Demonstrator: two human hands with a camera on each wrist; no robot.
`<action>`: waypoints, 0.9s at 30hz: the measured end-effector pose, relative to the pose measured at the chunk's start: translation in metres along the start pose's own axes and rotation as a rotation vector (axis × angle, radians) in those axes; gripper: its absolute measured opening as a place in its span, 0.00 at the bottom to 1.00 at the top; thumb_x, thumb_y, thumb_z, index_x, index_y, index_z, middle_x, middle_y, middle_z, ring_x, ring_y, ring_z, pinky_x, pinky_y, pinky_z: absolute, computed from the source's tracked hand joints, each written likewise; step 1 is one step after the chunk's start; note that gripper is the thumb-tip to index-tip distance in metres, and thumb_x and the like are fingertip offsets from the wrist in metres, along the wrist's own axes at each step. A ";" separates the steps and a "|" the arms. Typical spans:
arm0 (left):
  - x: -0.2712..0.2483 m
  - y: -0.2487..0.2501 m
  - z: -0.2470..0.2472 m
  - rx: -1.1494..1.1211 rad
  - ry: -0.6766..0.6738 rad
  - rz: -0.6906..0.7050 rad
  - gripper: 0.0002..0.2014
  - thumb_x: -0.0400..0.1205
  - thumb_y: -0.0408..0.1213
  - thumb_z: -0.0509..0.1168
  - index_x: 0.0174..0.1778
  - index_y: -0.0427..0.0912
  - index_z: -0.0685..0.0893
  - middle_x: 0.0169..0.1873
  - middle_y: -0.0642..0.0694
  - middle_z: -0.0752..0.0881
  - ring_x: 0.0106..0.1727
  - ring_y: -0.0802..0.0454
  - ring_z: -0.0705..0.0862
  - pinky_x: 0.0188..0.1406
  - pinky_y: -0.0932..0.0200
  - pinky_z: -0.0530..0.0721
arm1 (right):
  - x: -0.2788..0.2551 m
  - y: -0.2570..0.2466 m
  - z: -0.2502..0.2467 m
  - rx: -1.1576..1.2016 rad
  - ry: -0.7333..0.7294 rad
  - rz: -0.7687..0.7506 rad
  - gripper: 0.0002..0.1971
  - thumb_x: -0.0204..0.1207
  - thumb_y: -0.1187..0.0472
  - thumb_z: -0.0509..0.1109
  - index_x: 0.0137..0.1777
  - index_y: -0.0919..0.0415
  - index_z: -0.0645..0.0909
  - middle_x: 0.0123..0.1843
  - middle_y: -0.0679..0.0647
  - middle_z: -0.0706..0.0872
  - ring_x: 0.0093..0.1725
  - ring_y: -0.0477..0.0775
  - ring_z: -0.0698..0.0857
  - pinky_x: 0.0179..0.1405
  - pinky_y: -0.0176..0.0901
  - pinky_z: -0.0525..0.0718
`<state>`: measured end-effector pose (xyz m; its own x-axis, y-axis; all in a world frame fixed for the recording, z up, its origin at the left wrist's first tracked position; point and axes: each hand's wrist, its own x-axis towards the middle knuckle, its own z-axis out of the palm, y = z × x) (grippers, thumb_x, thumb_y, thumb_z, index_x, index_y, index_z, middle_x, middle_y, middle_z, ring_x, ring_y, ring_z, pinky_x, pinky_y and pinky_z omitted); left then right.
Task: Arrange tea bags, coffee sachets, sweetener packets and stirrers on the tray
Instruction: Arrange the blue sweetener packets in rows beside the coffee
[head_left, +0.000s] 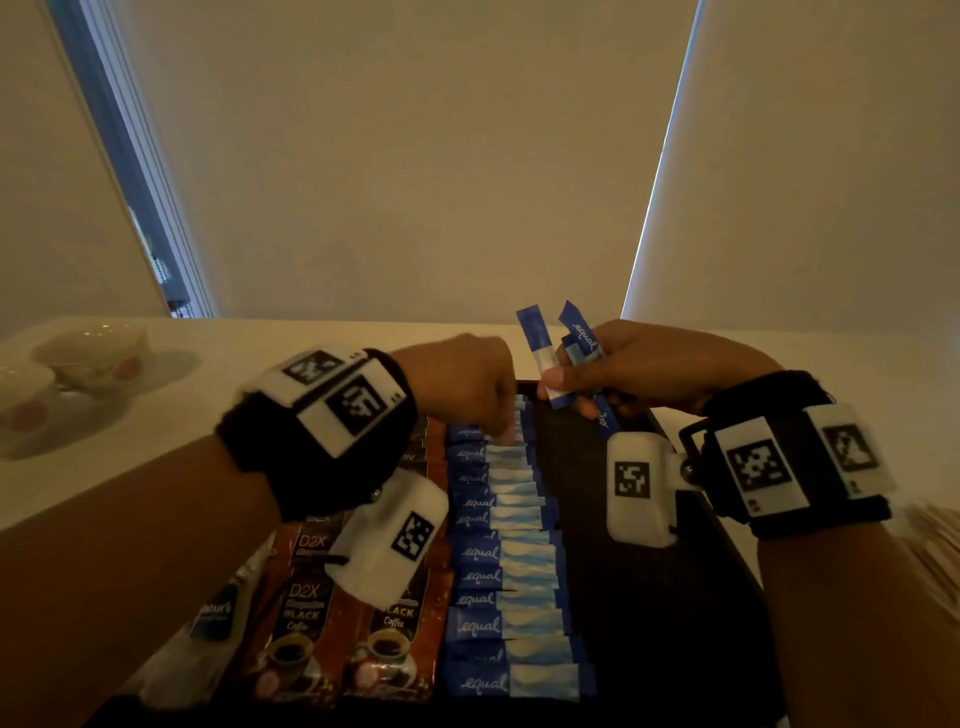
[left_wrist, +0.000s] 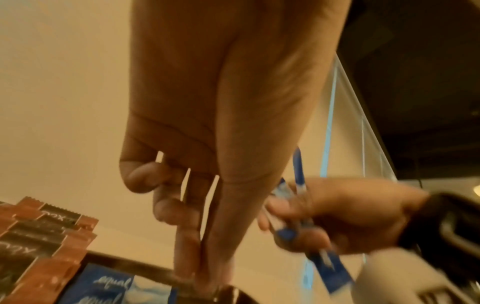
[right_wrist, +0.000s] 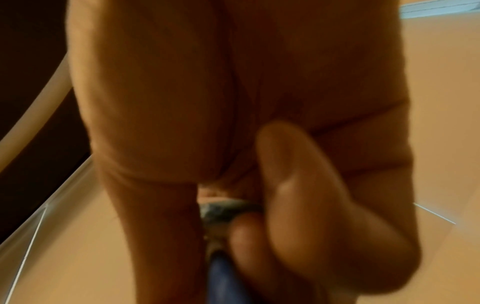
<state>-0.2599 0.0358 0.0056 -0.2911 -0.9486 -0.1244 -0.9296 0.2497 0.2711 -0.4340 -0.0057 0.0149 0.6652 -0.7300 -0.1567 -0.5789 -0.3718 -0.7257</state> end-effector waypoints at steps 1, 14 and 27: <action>-0.001 -0.004 -0.004 -0.037 0.092 -0.020 0.09 0.79 0.40 0.69 0.49 0.40 0.89 0.41 0.48 0.88 0.37 0.59 0.81 0.32 0.74 0.74 | 0.000 0.000 0.001 0.001 -0.008 0.002 0.12 0.80 0.54 0.64 0.46 0.62 0.84 0.25 0.48 0.80 0.22 0.42 0.73 0.19 0.29 0.68; -0.018 -0.014 0.001 -0.928 0.246 0.012 0.08 0.81 0.33 0.65 0.50 0.33 0.86 0.34 0.40 0.87 0.28 0.56 0.83 0.28 0.67 0.83 | 0.004 0.000 0.007 0.032 -0.063 -0.013 0.13 0.80 0.53 0.64 0.40 0.61 0.82 0.23 0.47 0.77 0.18 0.39 0.71 0.17 0.26 0.67; -0.029 -0.032 0.000 -1.007 0.313 0.116 0.12 0.74 0.34 0.68 0.52 0.37 0.88 0.47 0.44 0.91 0.48 0.51 0.90 0.41 0.66 0.87 | 0.008 0.008 0.004 0.226 0.029 -0.019 0.12 0.79 0.54 0.66 0.44 0.64 0.83 0.23 0.49 0.76 0.19 0.41 0.66 0.15 0.28 0.64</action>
<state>-0.2216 0.0556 0.0010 -0.1620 -0.9729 0.1653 -0.2419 0.2015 0.9492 -0.4313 -0.0121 0.0056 0.6590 -0.7417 -0.1249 -0.4443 -0.2499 -0.8603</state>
